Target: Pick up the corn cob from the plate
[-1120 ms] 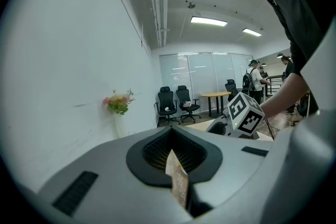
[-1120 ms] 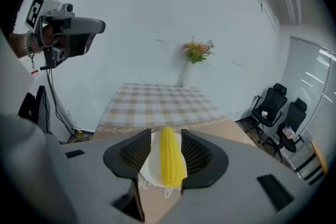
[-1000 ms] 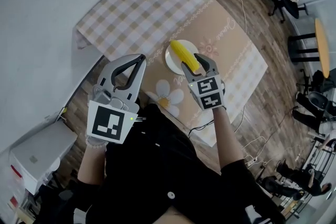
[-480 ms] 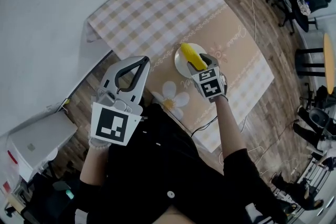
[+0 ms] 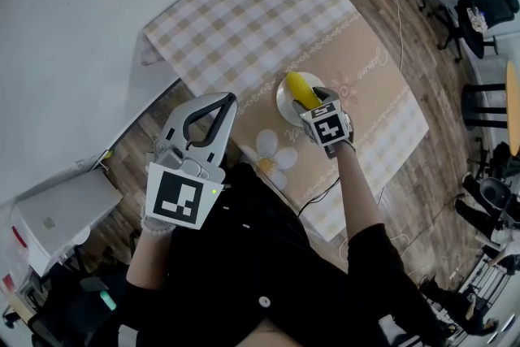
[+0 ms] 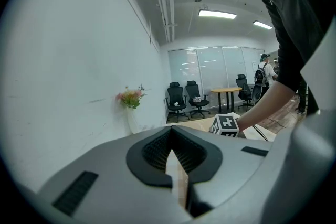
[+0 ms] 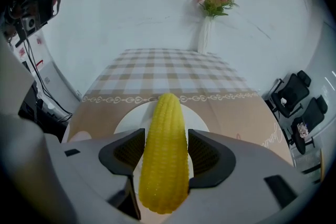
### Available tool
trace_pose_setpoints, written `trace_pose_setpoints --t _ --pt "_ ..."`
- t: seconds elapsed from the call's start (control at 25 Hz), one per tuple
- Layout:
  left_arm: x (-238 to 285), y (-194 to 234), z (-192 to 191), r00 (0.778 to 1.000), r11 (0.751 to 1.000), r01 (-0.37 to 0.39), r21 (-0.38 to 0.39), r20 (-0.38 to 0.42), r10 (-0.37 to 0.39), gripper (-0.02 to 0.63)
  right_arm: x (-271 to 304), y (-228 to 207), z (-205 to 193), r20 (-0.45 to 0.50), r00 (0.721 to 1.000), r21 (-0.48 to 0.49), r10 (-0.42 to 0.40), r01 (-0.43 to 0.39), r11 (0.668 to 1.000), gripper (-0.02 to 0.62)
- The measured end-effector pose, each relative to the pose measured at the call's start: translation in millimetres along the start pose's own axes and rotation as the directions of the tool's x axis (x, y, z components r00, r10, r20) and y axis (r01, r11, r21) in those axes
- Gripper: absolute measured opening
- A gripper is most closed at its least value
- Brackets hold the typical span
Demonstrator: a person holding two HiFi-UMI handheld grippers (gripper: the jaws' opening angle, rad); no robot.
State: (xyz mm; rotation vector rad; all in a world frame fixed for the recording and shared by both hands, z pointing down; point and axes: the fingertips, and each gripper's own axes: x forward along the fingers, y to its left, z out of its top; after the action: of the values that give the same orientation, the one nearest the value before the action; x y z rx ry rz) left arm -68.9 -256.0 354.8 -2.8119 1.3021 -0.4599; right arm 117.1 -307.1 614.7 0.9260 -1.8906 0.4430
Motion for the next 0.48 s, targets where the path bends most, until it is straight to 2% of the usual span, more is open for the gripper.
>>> trace_pose_setpoints --t 0.48 --pt "0.4 1.7 -3.8 1.000 1.000 -0.004 -0.013 -0.003 0.004 0.012 13.1 2.6 -2.9 -0.028 0.999 0.028 0.032 -0.031 0.999 0.249"
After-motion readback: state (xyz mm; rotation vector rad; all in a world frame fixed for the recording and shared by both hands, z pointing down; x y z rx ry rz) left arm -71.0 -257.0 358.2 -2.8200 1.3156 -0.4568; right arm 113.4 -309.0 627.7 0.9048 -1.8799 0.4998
